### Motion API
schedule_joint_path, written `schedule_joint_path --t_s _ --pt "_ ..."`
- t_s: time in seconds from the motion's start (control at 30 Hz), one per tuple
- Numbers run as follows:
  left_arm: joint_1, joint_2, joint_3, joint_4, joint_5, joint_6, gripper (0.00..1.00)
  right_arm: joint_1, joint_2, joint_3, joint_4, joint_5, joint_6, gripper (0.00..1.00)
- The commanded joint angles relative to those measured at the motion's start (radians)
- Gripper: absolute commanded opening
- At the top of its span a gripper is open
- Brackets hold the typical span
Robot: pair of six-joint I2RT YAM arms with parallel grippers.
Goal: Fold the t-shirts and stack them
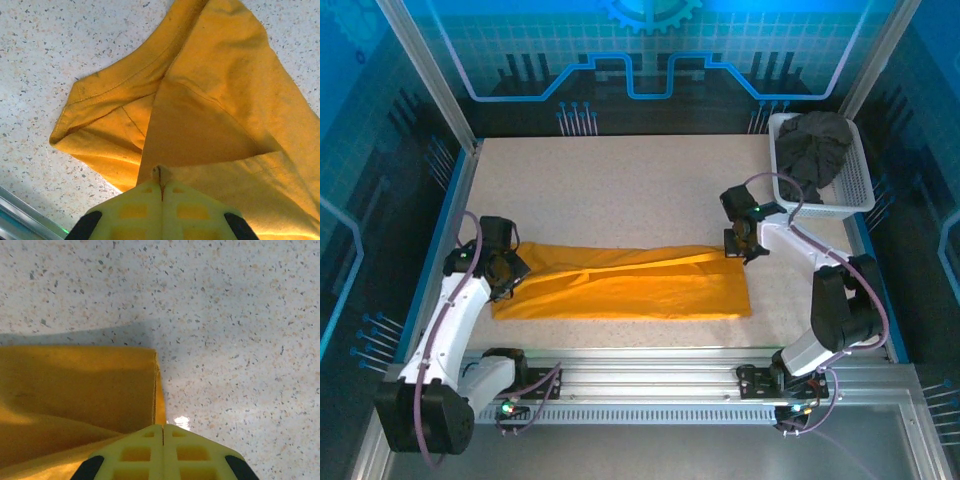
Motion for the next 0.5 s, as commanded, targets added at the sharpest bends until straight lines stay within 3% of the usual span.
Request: schedule_joint_path --t_s 0.0,0.47 --pt "0.005 0.016 -0.004 -0.002 -0.026 0.018 0.00 0.025 -0.024 -0.010 -0.064 0.080 0.039 0.00" --pt "0.004 0.075 -0.056 0.064 0.038 0.019 0.00 0.058 -0.024 -0.068 -0.093 0.129 0.092 0.00"
